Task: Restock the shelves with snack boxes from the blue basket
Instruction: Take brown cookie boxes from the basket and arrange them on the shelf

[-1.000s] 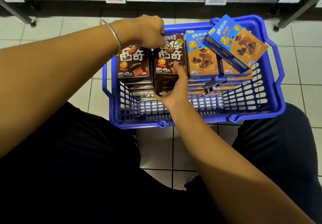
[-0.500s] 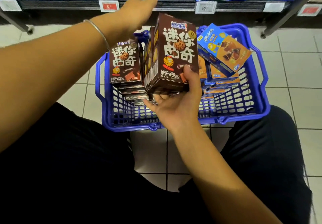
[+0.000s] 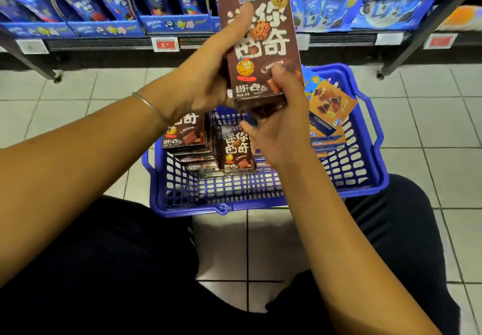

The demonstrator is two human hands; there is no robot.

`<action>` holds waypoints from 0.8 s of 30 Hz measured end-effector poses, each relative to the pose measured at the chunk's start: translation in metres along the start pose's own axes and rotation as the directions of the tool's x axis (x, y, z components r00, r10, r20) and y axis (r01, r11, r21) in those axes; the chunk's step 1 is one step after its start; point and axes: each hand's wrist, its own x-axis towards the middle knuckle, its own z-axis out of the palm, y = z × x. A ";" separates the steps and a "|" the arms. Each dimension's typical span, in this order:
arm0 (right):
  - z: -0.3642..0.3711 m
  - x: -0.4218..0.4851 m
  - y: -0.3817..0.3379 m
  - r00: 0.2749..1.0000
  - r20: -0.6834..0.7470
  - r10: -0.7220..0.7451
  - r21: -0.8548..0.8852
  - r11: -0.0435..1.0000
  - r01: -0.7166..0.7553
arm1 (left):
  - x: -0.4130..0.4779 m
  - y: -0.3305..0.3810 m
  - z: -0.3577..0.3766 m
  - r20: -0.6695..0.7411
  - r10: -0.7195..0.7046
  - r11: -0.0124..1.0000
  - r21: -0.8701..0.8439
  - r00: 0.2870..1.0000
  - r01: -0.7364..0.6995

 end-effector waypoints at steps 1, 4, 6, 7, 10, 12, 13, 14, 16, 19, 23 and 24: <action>0.002 -0.001 -0.003 1.000 0.029 0.007 -0.063 0.998 -0.005 | -0.002 0.003 -0.007 -0.056 -0.071 0.997 0.005 0.996 0.071; 0.008 -0.004 -0.010 0.996 0.078 0.034 -0.170 0.985 -0.020 | 0.005 -0.004 -0.017 -0.107 -0.016 0.998 -0.057 0.994 0.010; 0.008 0.001 -0.011 0.993 0.111 0.043 -0.218 0.976 -0.018 | 0.005 -0.002 -0.016 -0.132 0.009 0.985 -0.168 0.991 -0.031; 0.008 0.003 -0.011 0.991 0.129 0.041 -0.218 0.976 -0.012 | 0.004 0.002 -0.020 -0.126 0.036 0.976 -0.209 0.991 -0.062; 0.006 0.007 -0.008 0.987 0.155 0.041 -0.198 0.980 -0.010 | 0.002 0.009 -0.016 -0.103 0.050 0.961 -0.266 0.993 -0.076; 0.004 0.004 -0.005 0.989 0.143 0.036 -0.148 0.989 -0.015 | 0.005 0.011 -0.018 -0.109 0.039 0.957 -0.282 0.993 -0.069; 0.002 0.002 -0.004 0.991 0.135 0.023 -0.118 0.993 -0.008 | 0.005 0.014 -0.018 -0.103 0.031 0.953 -0.296 0.994 -0.060; -0.001 0.001 -0.004 0.992 0.130 -0.002 -0.094 0.996 0.015 | 0.005 0.015 -0.020 -0.097 0.025 0.947 -0.317 0.995 -0.055; -0.006 0.002 -0.011 0.994 0.099 -0.053 -0.040 0.998 0.057 | 0.008 0.017 -0.023 -0.102 0.014 0.930 -0.363 0.995 -0.050; -0.007 0.020 -0.031 0.992 -0.001 -0.124 -0.047 0.991 0.123 | 0.008 0.021 -0.026 -0.082 0.010 0.907 -0.418 0.997 -0.044; 0.000 0.057 -0.024 0.989 -0.141 -0.033 -0.093 0.995 0.020 | 0.011 0.027 -0.040 -0.090 0.010 0.910 -0.412 0.996 -0.046; 0.003 0.062 -0.011 0.986 -0.167 0.017 -0.176 0.983 -0.046 | 0.014 0.028 -0.046 -0.103 0.006 0.906 -0.421 0.995 -0.049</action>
